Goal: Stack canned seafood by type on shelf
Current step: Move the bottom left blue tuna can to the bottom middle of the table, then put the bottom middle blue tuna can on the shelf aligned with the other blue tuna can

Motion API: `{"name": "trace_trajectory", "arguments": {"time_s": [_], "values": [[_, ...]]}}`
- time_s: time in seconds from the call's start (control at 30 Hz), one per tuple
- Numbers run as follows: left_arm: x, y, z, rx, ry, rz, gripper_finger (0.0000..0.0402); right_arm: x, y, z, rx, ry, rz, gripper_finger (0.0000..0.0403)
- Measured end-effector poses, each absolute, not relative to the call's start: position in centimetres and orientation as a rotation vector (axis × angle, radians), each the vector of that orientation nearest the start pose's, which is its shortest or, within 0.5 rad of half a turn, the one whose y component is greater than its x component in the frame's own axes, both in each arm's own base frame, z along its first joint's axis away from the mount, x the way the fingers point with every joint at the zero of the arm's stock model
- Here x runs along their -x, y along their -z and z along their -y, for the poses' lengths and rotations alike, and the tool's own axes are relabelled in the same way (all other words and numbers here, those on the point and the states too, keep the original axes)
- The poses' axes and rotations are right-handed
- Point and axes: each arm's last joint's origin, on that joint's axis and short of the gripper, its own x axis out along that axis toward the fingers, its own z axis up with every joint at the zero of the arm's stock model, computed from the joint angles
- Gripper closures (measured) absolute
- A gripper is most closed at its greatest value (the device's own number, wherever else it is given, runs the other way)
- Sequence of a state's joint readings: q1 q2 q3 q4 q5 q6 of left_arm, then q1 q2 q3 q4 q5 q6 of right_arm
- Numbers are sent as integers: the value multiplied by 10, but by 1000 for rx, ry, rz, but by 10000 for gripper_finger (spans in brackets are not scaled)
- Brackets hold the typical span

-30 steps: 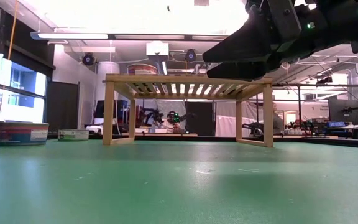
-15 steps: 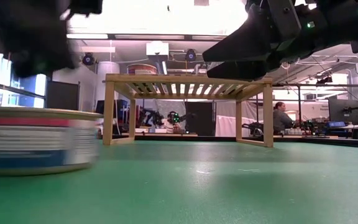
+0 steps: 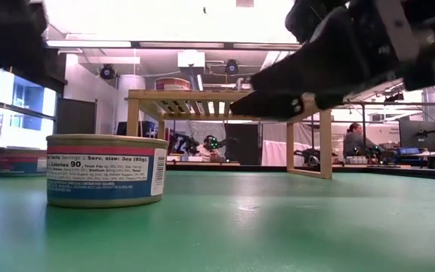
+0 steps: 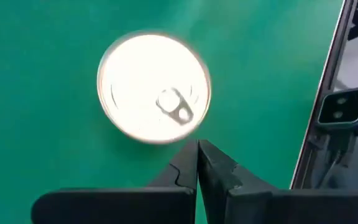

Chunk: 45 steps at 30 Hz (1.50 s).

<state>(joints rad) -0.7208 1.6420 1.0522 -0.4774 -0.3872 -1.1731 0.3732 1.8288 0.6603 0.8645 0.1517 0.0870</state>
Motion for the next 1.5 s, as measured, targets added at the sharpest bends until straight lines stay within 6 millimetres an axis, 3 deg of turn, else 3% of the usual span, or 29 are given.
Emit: {"name": "trace_trajectory", "arguments": {"time_s": [0.13, 0.3, 0.57, 0.73, 0.87, 1.03, 1.33, 1.5], "values": [[-241, -177, 207, 606, -243, -846, 401, -335, -106, -128, 87, -285, -346, 4], [-235, -155, 200, 663, -230, -797, 401, -365, -90, -136, 73, -293, -353, 4], [-245, -122, 188, 600, -288, -831, 401, -394, -75, -129, 4, -276, -391, 4], [-256, -113, 185, 604, -256, -850, 401, -403, -72, -131, 16, -303, -385, 4], [-258, -113, 183, 588, -248, -847, 401, -401, -72, -131, 16, -293, -366, 6], [-253, -127, 183, 586, -249, -823, 401, -394, -69, -128, -13, -250, -351, 21], [-222, -148, 184, 579, -348, -857, 401, -385, -68, -128, -48, -250, -304, 32], [-205, -155, 184, 574, -409, -860, 401, -385, -85, -129, -42, -244, -280, 34]]}}
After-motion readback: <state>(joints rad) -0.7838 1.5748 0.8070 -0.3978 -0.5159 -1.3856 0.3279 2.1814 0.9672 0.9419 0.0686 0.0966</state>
